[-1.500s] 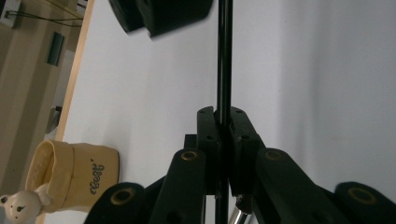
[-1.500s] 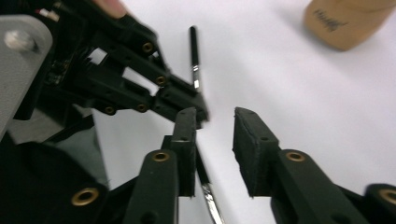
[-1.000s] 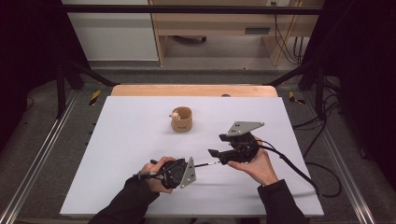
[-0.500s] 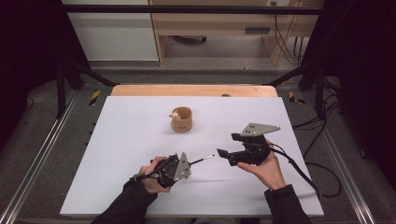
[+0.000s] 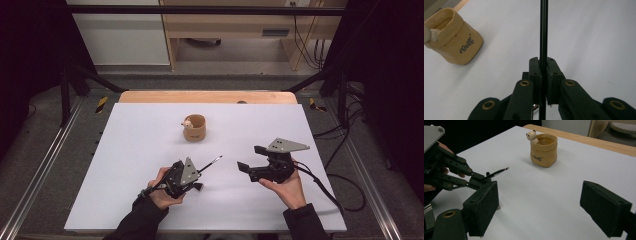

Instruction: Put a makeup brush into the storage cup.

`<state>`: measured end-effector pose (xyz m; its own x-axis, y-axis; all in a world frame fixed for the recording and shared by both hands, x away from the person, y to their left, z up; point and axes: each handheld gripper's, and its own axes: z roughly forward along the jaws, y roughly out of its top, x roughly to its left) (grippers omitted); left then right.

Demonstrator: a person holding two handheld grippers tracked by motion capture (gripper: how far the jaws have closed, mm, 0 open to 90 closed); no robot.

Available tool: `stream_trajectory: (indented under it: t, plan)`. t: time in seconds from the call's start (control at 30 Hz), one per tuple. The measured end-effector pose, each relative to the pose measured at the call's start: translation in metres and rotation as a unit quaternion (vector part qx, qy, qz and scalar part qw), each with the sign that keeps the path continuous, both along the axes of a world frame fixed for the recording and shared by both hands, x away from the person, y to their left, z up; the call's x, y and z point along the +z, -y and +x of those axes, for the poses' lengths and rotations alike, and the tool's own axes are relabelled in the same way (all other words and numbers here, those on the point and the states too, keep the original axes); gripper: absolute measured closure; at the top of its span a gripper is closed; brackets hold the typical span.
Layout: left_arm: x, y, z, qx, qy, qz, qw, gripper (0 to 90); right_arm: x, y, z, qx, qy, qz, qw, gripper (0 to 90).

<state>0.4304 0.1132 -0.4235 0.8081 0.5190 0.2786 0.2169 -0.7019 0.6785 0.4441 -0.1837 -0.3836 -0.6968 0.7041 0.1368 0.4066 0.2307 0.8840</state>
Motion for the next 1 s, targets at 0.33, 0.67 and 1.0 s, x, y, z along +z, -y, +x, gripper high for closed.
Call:
stream_trajectory:
  t: [0.33,0.67,1.0]
  plan:
    - [-0.001,0.001,-0.002,0.035,-0.005,-0.048,0.9982,84.4,-0.007,-0.007,-0.001,-0.008,-0.003,0.018,0.9998,11.9]
    - [0.000,0.000,-0.003,0.068,-0.002,-0.089,0.9937,84.4,-0.015,-0.010,0.001,-0.021,-0.008,0.055,0.9983,10.4]
    - [0.001,0.001,-0.003,0.088,-0.013,-0.120,0.9888,84.4,-0.019,-0.016,0.002,-0.035,-0.017,0.074,0.9965,13.8]
